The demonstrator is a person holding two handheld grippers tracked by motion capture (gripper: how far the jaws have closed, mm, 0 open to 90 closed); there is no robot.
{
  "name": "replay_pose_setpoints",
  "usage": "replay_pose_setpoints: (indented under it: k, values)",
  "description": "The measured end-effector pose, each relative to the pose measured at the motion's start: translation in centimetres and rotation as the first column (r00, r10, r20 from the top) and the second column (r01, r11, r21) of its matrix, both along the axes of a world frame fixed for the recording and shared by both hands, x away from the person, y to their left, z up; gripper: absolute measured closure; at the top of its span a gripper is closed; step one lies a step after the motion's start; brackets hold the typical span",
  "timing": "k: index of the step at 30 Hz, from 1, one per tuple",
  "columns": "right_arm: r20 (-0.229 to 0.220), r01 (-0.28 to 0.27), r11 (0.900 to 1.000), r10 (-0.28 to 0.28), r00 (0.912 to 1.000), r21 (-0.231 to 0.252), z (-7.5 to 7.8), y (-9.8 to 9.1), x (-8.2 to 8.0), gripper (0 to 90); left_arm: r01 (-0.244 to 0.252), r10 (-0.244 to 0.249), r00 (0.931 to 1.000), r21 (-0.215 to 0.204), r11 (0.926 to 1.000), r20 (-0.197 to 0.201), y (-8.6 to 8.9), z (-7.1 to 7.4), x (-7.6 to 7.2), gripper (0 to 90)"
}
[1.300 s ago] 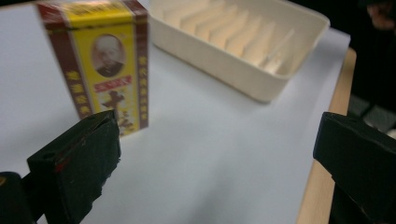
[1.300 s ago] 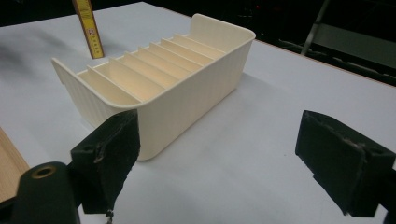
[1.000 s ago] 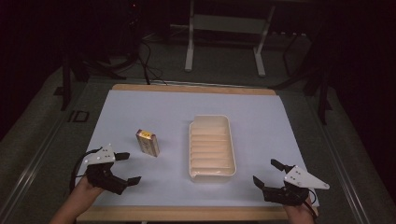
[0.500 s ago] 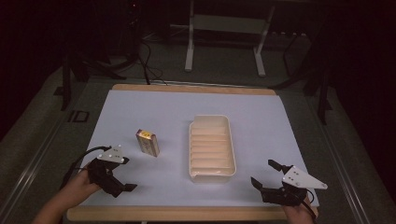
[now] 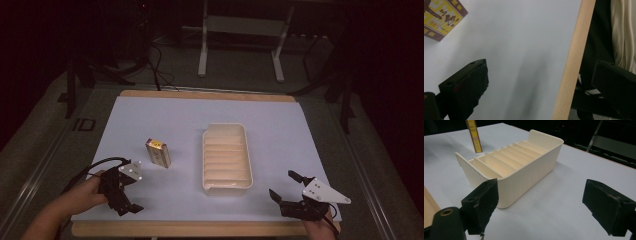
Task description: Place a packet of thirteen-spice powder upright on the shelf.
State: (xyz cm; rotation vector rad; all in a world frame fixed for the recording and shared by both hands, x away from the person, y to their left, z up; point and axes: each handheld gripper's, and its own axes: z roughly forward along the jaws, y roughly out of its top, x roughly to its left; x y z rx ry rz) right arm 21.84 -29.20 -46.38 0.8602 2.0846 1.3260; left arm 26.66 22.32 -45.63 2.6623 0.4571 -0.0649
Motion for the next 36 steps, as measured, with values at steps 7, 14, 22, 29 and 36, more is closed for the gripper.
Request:
replay_pose_setpoints:
  k: [7,14,22,29,36]
  values:
    - [-0.007,0.002,1.0000,-0.002,1.0000,-0.003,0.0,0.0,0.0,13.5,0.042,-0.040,0.9988,0.055,0.9976,-0.028,-0.4,0.2,0.4,0.9]
    - [-0.010,0.001,0.9999,-0.001,0.9999,-0.014,-0.1,0.1,0.1,13.5,0.056,-0.043,0.9959,0.176,0.9827,-0.080,-1.5,0.7,0.9,1.0]
    - [-0.012,0.001,0.9999,-0.001,0.9999,-0.011,-0.1,0.0,0.1,13.5,0.060,-0.017,0.9867,0.266,0.9622,-0.162,-3.5,0.9,1.0,0.9]
    - [-0.010,0.006,0.9999,-0.006,0.9999,-0.016,-0.1,0.0,0.1,13.5,0.091,-0.036,0.9824,0.301,0.9491,-0.183,-4.4,1.3,1.1,0.9]
    - [-0.013,0.007,0.9998,-0.008,0.9999,-0.019,0.0,0.0,0.1,13.5,0.127,-0.091,0.9865,0.283,0.9505,-0.136,-4.9,2.5,1.2,1.0]
